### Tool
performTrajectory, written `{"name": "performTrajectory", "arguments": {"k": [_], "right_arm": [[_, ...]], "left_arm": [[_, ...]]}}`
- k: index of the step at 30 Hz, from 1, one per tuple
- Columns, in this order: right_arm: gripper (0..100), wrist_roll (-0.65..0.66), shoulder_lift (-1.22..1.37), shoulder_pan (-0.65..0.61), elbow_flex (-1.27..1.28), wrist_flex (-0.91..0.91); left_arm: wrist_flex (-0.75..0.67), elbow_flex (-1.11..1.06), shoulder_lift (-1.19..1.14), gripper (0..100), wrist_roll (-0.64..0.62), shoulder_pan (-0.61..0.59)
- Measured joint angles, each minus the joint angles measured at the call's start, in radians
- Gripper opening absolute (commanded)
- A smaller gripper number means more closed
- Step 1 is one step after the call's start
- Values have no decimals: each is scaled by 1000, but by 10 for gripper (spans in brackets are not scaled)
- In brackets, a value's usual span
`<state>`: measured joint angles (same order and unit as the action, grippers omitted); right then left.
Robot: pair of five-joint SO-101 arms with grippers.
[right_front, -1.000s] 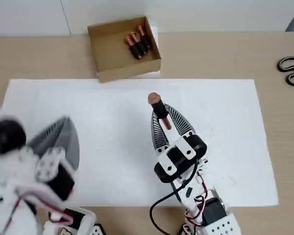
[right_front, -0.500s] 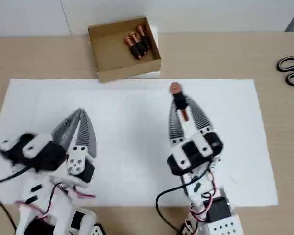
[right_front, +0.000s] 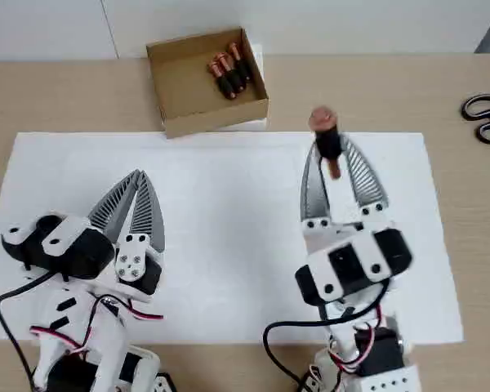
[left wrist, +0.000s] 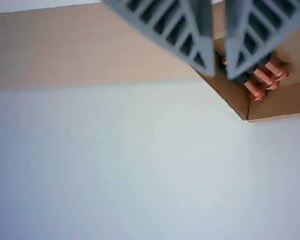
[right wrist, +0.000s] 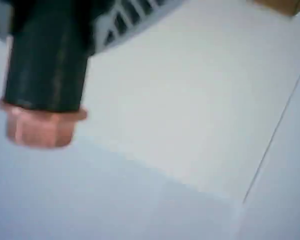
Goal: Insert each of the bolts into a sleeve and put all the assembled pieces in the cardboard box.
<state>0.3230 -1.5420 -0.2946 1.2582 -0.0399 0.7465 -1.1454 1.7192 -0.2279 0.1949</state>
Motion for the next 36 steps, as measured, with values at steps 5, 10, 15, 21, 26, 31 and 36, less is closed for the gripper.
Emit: {"name": "performTrajectory", "arguments": {"k": [5, 10, 15, 21, 26, 31, 36], "right_arm": [[2, 2, 315, -5, -180, -107], [2, 2, 646, -72, -242, -351], [2, 3, 990, -110, -422, -500], [2, 3, 1387, -114, -720, -591], [2, 3, 1680, -115, -948, -646], [2, 3, 1975, -133, -1132, -709], [2, 3, 2226, -163, -1347, -715]], "left_arm": [[0, 0, 0, 6, 0, 0], [0, 0, 0, 6, -6, 0], [0, 0, 0, 6, -6, 0], [0, 0, 0, 6, -6, 0], [0, 0, 0, 6, -6, 0], [0, 0, 0, 6, -6, 0], [0, 0, 0, 6, -9, 0]]}}
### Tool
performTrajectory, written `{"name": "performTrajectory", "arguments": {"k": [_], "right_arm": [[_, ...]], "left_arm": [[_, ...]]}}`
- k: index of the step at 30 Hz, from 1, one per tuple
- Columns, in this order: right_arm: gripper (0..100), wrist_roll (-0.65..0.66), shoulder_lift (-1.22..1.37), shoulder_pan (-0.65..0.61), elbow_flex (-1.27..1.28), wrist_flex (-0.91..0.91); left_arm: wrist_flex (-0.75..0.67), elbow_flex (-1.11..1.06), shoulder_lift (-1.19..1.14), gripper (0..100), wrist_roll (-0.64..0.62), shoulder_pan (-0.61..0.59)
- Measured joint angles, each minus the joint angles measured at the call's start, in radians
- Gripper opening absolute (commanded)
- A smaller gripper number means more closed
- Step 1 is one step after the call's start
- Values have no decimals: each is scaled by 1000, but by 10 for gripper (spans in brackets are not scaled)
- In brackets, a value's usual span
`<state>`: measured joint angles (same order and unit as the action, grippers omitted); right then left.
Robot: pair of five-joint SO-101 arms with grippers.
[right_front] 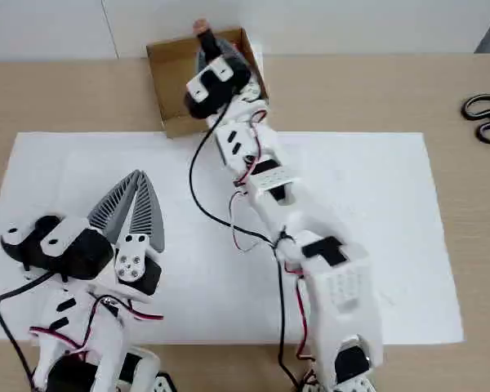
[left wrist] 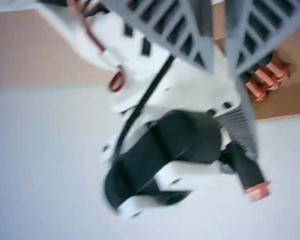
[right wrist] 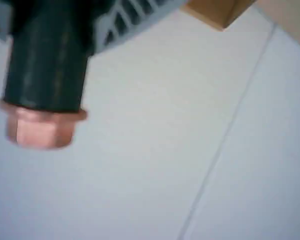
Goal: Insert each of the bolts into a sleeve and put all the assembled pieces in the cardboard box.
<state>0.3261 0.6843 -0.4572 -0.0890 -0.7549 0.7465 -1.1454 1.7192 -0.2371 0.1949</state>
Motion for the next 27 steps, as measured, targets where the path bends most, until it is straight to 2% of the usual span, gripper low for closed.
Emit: {"name": "performTrajectory", "arguments": {"k": [4, 13, 21, 23, 27], "right_arm": [[2, 23, 192, 3, -203, -2], [4, 235, 611, 3, -623, 110], [6, 427, 798, 0, -994, 301], [31, 439, 829, 0, -1053, 327], [164, 448, 868, 0, -1129, 373]], "left_arm": [[0, 0, 0, 6, 0, 0], [0, 0, 0, 6, 0, 0], [0, 0, 0, 6, 0, 0], [0, 0, 0, 6, 0, 0], [0, 0, 0, 6, 0, 0]]}}
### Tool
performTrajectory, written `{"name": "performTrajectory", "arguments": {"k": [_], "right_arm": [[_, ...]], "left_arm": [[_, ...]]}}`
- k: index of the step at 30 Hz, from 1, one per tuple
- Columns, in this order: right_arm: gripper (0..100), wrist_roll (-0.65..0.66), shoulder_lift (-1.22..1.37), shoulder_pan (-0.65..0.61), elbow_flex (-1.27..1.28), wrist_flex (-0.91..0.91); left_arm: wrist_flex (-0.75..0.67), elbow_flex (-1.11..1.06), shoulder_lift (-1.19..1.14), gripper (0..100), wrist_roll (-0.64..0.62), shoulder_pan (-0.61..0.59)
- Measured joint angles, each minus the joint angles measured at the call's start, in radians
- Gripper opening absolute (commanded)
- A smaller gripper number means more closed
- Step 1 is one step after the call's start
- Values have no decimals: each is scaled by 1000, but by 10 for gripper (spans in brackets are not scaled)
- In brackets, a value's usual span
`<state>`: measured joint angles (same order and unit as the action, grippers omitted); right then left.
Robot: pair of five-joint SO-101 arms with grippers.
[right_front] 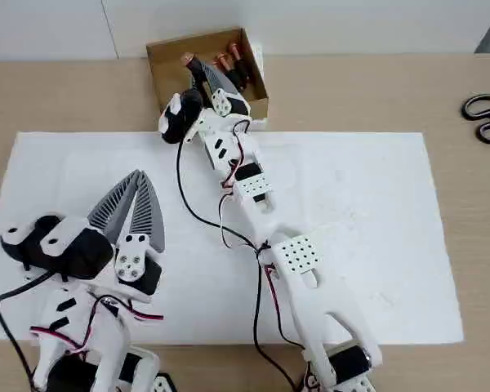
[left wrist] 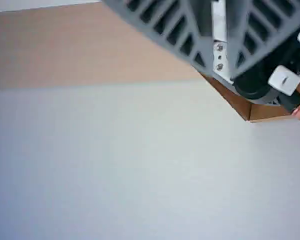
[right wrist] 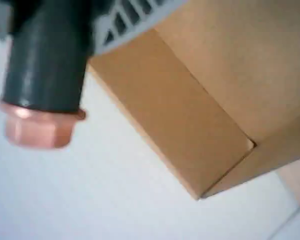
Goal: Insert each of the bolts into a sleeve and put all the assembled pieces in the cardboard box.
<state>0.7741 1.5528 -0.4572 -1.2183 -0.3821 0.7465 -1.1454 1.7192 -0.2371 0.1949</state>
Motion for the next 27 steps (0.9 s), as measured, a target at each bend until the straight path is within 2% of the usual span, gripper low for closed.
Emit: {"name": "performTrajectory", "arguments": {"k": [3, 13, 17, 20, 24, 27], "right_arm": [[222, -2, 18, 0, -41, 32], [223, 2, 69, 3, -115, 34], [219, 2, 71, 3, -216, 34], [164, 2, 71, 3, -361, 46], [67, 2, 40, 3, -413, 63], [58, 2, -57, 3, -413, 107]], "left_arm": [[0, 0, 0, 6, 0, 0], [0, 0, 0, 6, 0, 0], [0, 0, -2, 6, 0, 0], [0, 0, -2, 6, 0, 0], [-3, 0, -2, 6, 0, 0], [-3, 0, -2, 6, 0, 0]]}}
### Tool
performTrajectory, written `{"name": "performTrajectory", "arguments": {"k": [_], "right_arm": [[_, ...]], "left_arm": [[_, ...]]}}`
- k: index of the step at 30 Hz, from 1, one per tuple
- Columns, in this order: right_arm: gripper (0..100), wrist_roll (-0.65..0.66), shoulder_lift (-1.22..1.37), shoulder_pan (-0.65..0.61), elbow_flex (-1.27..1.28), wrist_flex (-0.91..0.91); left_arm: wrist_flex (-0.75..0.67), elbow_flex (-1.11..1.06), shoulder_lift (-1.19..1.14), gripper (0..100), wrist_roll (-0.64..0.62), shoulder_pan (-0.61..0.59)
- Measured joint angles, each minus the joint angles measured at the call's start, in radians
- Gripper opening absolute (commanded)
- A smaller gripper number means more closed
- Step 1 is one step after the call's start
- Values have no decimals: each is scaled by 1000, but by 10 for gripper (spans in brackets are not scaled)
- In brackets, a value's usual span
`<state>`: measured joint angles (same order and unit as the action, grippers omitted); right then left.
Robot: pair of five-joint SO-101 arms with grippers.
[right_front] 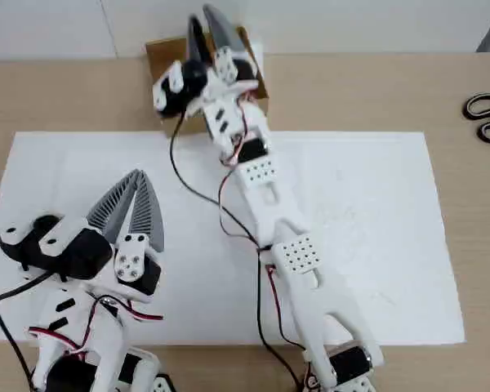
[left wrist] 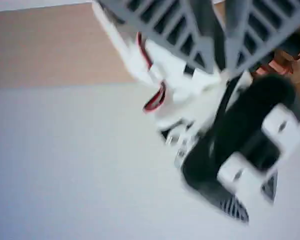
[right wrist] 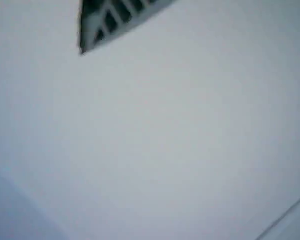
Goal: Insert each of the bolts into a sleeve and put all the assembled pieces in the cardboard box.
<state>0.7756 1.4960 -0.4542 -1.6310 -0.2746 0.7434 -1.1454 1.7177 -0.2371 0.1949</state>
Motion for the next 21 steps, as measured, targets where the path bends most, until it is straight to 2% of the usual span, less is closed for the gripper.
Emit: {"name": "performTrajectory", "arguments": {"k": [3, 8, 21], "right_arm": [[111, -11, -144, -2, -3, 161], [203, -146, -353, -2, -6, 517], [214, -591, -962, -2, -18, 1593]], "left_arm": [[0, 0, 0, 6, 0, 0], [0, 0, 0, 6, 0, 0], [0, 0, 0, 6, 0, 0]]}}
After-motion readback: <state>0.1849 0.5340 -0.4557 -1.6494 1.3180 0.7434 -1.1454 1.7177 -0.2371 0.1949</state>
